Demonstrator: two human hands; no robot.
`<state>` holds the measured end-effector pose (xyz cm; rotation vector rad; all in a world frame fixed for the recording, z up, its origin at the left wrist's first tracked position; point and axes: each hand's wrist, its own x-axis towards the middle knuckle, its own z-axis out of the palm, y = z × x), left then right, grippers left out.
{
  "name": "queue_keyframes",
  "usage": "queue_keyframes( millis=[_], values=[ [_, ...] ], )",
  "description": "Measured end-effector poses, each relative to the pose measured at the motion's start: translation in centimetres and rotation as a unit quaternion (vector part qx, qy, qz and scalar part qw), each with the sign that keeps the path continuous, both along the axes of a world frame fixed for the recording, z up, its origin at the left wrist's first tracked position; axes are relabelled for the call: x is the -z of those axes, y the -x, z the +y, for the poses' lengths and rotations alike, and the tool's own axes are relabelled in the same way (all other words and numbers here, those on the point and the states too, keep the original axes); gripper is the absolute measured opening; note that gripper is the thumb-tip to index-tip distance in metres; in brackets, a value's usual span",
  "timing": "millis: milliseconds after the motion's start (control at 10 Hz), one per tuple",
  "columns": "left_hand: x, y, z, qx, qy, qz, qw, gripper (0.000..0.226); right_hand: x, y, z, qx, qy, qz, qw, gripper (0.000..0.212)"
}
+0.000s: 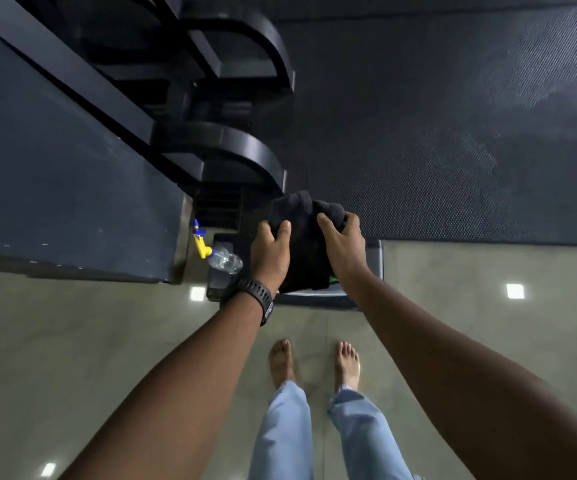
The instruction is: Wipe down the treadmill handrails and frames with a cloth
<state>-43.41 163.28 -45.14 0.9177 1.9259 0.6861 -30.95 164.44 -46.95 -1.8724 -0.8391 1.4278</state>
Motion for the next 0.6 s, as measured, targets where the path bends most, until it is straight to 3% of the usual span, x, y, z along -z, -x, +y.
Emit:
queue_keyframes(
  millis=[400, 600],
  values=[
    [24.3, 3.8, 1.5, 0.055, 0.149, -0.011, 0.987, 0.047, 25.0, 2.5, 0.4, -0.013, 0.09, -0.063, 0.994, 0.05],
    [31.8, 5.5, 2.4, 0.063, 0.194, -0.046, 0.978, 0.053, 32.6, 2.1, 0.8, -0.042, 0.141, -0.103, 0.984, 0.075]
  ],
)
